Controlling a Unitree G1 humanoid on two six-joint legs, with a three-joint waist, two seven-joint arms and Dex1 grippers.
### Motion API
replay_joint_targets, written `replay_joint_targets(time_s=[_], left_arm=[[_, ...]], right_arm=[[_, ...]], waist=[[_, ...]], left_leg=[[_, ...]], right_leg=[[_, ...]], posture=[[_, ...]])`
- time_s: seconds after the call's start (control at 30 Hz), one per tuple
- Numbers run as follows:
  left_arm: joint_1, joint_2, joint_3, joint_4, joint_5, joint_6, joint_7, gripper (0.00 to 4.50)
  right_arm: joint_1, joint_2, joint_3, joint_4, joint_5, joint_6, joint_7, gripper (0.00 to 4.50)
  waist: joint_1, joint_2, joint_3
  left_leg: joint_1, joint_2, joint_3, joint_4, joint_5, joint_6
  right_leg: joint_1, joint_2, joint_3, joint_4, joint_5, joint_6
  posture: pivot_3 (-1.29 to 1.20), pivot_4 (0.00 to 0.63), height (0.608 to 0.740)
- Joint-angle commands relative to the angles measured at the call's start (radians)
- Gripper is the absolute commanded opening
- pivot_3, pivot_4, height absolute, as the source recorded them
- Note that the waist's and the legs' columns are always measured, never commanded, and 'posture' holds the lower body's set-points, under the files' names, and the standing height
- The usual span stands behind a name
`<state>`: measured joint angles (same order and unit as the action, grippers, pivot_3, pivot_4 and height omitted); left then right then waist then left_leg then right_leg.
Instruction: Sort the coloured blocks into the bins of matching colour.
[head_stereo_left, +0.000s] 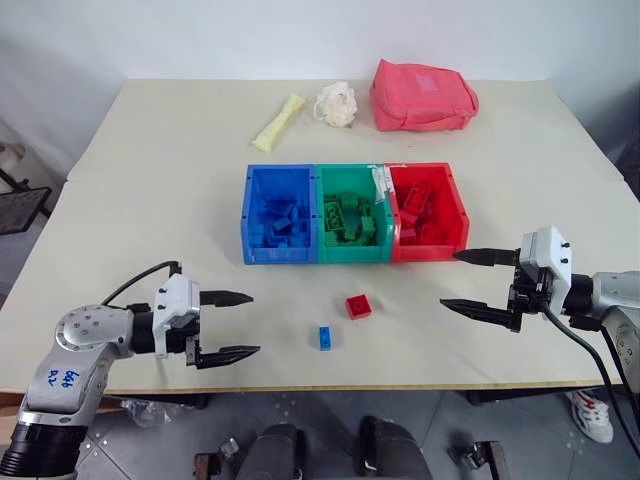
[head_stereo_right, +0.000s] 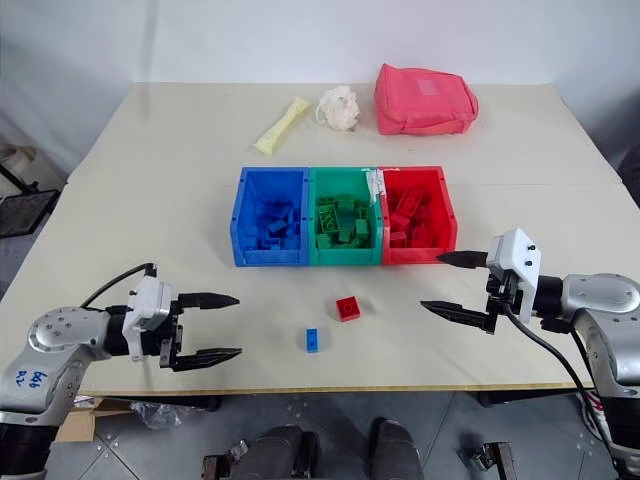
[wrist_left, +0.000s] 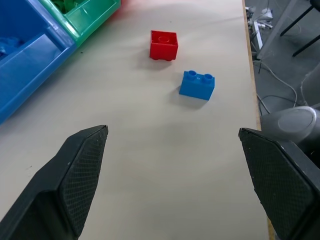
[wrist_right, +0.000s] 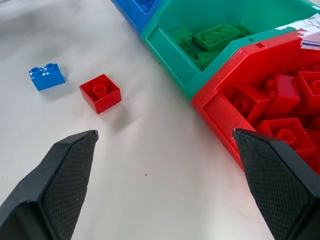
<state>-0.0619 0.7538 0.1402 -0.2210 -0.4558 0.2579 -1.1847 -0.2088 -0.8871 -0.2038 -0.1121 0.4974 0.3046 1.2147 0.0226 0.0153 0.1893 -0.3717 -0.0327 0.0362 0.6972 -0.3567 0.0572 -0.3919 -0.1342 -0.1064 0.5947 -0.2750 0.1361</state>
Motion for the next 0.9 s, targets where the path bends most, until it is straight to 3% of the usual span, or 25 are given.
replay_joint_targets(time_s=[0.03,0.43,0.57,0.9], left_arm=[[0.004,-0.016,-0.017,-0.086,-0.023,0.023,0.044,4.45],[-0.163,-0.160,-0.255,-0.217,0.061,0.175,0.276,4.45],[-0.284,-0.222,-0.392,-0.147,0.152,0.230,0.331,4.45],[-0.474,-0.348,-0.552,0.039,0.300,0.206,0.364,4.45]], right_arm=[[-0.007,-0.015,-0.025,-0.019,0.011,-0.011,0.004,4.50],[0.034,-0.010,-0.055,-0.066,0.018,0.001,-0.035,4.50],[0.101,-0.003,-0.091,-0.134,0.041,0.006,-0.052,4.50],[0.226,-0.004,-0.125,-0.267,0.060,0.013,-0.073,4.50]], waist=[[0.002,0.000,0.000],[0.004,0.000,0.000],[0.012,0.000,0.000],[0.026,0.000,0.000]], left_leg=[[0.000,0.000,0.000,0.000,0.000,0.000],[0.000,0.000,0.000,0.000,0.000,0.000],[0.000,-0.001,0.001,0.001,0.000,0.000],[0.000,-0.001,0.002,0.002,0.001,0.001]], right_leg=[[0.000,0.000,0.000,0.000,0.000,0.000],[0.000,0.001,0.000,0.001,0.000,0.000],[0.001,0.001,-0.001,0.001,0.000,0.000],[0.001,0.002,-0.003,0.000,0.000,0.001]], posture=[[0.00,0.150,0.740],[0.00,0.150,0.740],[0.00,0.150,0.740],[0.00,0.150,0.740]])
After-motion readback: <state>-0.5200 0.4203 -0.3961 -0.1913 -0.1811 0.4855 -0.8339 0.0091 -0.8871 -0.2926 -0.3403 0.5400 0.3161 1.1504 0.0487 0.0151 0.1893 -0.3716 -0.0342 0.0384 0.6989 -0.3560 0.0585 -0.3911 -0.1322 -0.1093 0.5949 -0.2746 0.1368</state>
